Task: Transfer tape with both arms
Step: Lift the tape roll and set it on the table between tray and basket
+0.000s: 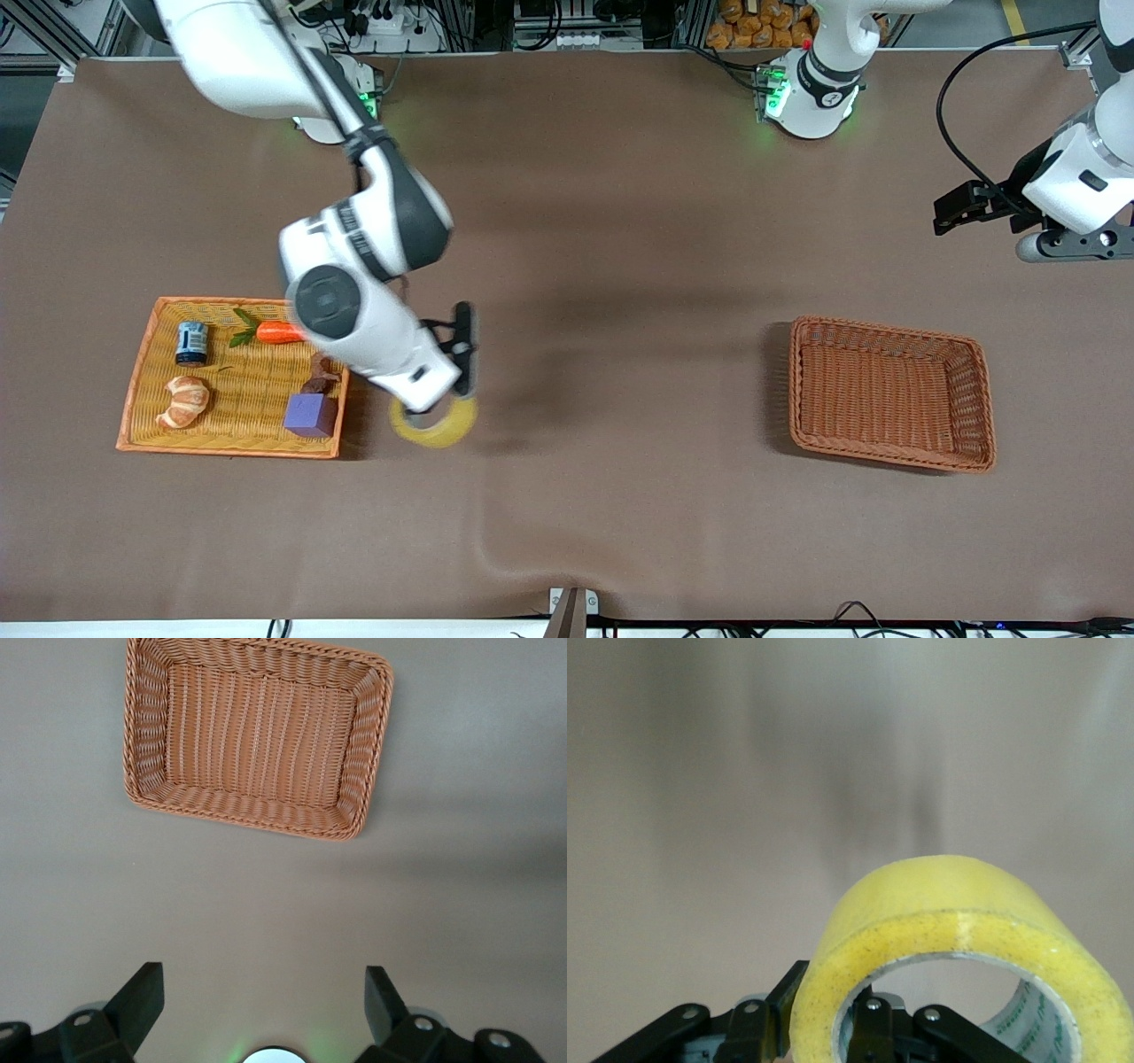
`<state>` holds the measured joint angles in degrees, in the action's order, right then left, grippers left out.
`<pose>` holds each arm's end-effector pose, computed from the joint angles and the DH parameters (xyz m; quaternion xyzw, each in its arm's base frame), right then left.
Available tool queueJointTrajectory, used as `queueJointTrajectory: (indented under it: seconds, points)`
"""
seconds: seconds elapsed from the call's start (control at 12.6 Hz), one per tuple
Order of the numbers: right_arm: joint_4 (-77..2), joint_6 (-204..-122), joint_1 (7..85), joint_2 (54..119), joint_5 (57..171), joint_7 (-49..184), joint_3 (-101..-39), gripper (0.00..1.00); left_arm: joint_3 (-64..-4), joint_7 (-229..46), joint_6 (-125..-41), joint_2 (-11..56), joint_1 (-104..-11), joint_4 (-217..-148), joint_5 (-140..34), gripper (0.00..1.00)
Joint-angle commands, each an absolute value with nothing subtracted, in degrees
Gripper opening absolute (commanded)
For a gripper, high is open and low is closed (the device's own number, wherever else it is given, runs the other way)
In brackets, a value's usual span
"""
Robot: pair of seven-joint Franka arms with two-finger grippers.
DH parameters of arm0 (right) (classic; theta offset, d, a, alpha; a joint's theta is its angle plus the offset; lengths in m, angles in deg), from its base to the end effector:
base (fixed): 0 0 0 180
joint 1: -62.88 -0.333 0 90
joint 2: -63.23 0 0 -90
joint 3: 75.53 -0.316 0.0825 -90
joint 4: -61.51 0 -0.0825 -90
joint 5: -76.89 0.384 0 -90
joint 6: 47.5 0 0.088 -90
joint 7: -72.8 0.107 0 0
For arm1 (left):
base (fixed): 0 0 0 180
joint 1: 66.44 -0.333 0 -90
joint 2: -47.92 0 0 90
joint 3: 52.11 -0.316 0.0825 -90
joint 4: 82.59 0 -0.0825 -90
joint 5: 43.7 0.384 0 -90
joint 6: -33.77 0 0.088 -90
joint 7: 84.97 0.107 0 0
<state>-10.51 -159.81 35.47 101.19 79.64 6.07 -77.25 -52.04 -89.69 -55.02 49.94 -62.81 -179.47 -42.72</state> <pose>0.6482 0.3586 0.3747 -0.6784 -0.7337 -0.0295 0.0233 0.5361 -0.0328 0.5857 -0.9985 -0.0086 0.0522 0.0124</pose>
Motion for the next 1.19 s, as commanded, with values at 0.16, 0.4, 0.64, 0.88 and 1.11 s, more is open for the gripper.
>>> queueJointTrajectory:
  seconds: [0.16,0.4,0.64,0.88,1.11]
  points:
    - [-9.32,-170.8,24.4,105.41,77.42,7.4,-76.06,0.15,-51.94,-90.86,-55.88,50.21,-63.01,-180.06,-44.05,1.0]
    - [-9.32,-171.16,23.59,105.5,76.02,13.45,-76.06,1.0,-51.94,-90.77,-55.79,50.3,-63.01,-180.06,-44.05,1.0]
    - [-10.2,-169.85,27.28,104.19,76.98,17.25,-76.15,1.0,-51.94,-90.86,-55.79,50.03,-62.92,-180.06,-43.7,1.0]
    - [-11.77,-161.69,33.77,98.32,77.07,17.25,-76.24,1.0,-51.85,-90.95,-56.93,47.68,-61.53,-179.28,-43.53,1.0]
    - [-17.75,-161.41,43.42,91.02,77.07,17.25,-76.24,1.0,-50.88,-94.36,-58.33,40.3,-56.96,-174.54,-44.13,1.0]
